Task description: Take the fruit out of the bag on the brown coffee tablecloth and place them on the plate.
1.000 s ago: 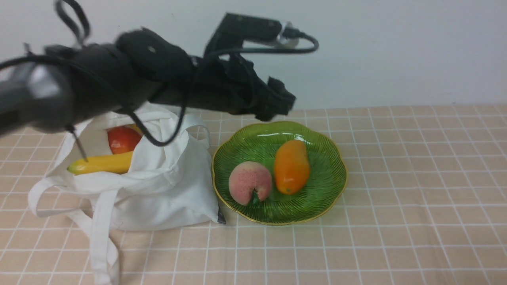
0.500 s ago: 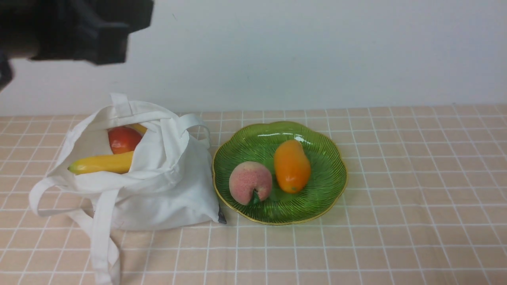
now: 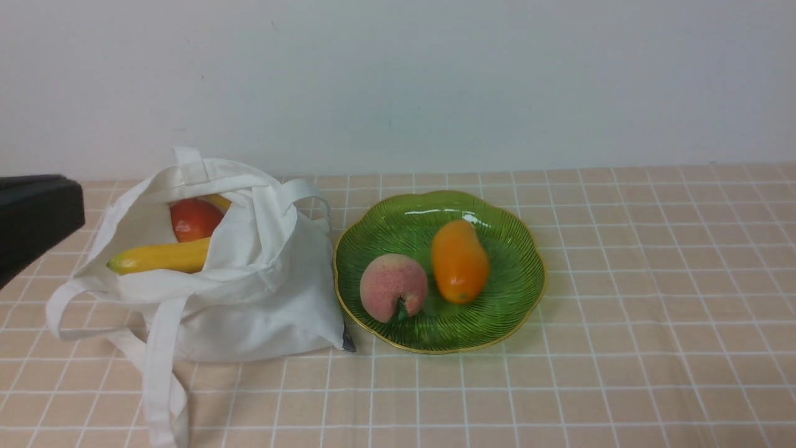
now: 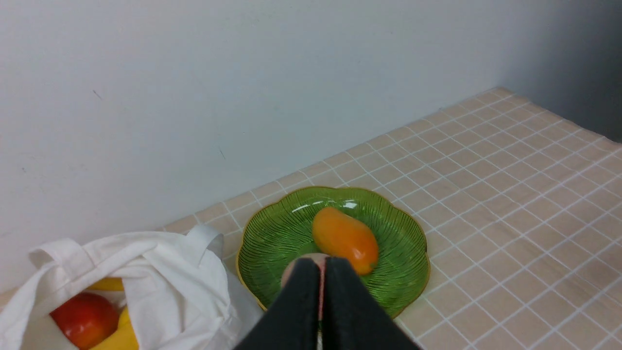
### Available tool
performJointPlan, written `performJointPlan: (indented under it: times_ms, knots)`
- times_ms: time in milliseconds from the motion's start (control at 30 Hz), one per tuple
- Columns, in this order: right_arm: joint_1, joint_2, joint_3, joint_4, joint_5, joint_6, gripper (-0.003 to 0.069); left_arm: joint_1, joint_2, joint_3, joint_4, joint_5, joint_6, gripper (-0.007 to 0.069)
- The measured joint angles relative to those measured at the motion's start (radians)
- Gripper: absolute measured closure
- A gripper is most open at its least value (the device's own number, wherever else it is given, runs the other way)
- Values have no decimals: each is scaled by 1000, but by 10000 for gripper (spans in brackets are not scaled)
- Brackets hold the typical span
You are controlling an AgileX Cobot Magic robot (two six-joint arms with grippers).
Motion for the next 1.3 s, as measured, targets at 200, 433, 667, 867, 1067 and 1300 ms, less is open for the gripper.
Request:
performJointPlan:
  times_ms: [200,433,667,867,1067,1300]
  knots:
    - [0,0,0,0,0,0,673,0,-52,0,12,33,0,632]
    - [0,0,0,0,0,0,673,5,-98,41,157,13,-84,632]
    - [0,0,0,0,0,1,673,126,-292,358,279,-190,-168,632]
    - [0,0,0,0,0,1,673,263,-492,687,307,-329,-169,632]
    - [0,0,0,0,0,1,673,318,-581,921,310,-350,-170,632]
    - [0,0,0,0,0,1,673,319,-581,924,310,-320,-176,632]
